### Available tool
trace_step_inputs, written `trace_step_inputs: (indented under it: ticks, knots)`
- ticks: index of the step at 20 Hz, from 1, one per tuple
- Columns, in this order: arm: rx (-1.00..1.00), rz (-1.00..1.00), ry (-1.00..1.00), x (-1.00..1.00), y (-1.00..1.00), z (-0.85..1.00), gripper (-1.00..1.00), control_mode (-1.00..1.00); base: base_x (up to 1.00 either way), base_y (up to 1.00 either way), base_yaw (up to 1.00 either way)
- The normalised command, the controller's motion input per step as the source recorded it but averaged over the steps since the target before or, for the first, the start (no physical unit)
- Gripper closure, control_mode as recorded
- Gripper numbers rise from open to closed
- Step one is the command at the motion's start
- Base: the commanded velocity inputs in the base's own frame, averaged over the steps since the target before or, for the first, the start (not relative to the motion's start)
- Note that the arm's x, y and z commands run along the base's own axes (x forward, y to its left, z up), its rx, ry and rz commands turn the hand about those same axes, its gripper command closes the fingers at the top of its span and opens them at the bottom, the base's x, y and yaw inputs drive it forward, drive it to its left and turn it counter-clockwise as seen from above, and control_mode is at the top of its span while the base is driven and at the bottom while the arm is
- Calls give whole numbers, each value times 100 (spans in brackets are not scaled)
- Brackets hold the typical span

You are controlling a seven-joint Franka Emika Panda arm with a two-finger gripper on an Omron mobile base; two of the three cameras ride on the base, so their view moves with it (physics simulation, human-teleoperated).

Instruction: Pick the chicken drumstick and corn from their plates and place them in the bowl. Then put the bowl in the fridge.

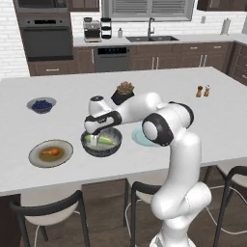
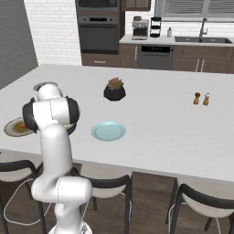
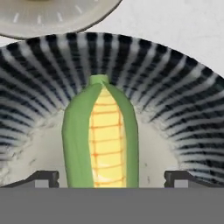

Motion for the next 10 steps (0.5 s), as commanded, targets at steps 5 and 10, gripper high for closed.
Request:
trace_step_inputs:
  ticks: [5, 10]
  knots:
    - [0, -1, -19, -66, -8, 41, -100, -100, 0, 0, 0]
    - [6, -15, -10, -75, -40, 83, -100, -100, 0, 0, 0]
